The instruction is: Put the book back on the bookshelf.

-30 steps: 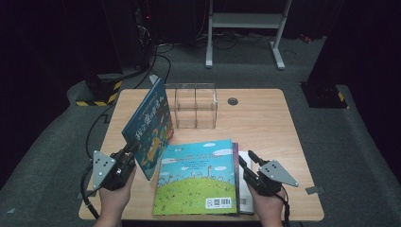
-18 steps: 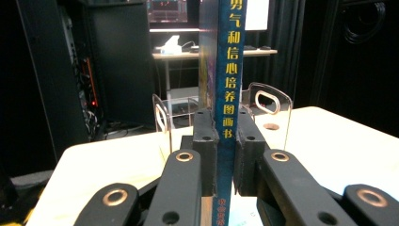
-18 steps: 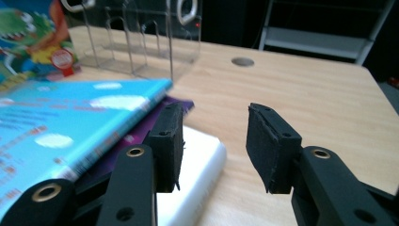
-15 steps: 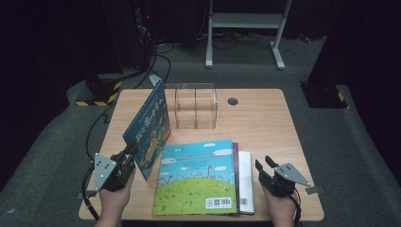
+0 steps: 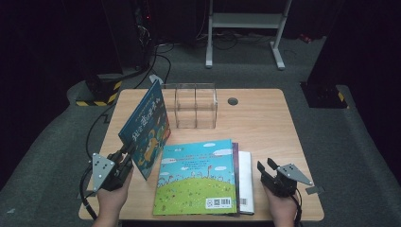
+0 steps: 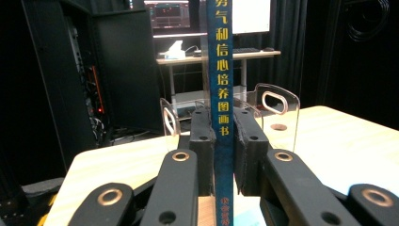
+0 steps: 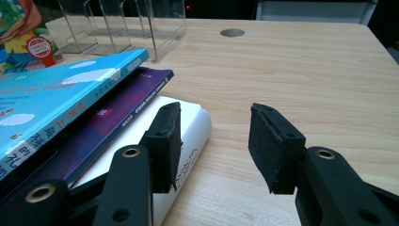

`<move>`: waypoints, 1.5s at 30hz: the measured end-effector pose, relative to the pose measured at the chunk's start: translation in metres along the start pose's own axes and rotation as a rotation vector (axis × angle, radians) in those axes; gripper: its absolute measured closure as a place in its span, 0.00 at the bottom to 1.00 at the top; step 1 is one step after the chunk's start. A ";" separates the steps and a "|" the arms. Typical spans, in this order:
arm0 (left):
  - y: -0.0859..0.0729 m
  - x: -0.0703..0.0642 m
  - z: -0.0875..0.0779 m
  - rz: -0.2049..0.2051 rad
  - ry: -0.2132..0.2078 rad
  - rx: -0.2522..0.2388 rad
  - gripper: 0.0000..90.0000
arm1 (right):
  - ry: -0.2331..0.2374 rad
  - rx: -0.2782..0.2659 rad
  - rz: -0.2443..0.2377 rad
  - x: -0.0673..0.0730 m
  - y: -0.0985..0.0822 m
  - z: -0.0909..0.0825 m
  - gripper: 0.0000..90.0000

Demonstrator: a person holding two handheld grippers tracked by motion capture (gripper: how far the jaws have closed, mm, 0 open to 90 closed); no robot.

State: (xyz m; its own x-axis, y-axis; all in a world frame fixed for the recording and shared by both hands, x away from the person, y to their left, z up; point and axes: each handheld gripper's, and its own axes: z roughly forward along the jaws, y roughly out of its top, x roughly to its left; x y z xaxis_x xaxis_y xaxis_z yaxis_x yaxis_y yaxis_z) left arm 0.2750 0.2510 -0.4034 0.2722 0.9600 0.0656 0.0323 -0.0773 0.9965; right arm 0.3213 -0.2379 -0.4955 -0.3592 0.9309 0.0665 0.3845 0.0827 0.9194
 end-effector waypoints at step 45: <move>0.014 0.013 0.022 0.000 -0.029 0.093 0.83 | 0.035 0.005 0.015 0.003 0.000 -0.001 0.60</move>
State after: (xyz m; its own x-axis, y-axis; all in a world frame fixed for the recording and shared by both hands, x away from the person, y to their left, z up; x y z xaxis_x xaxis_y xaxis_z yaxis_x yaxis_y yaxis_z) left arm 0.3002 0.2562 -0.3896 0.3000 0.9519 0.0624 0.1212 -0.1029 0.9873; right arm 0.3195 -0.2355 -0.4948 -0.3827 0.9191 0.0938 0.3944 0.0707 0.9162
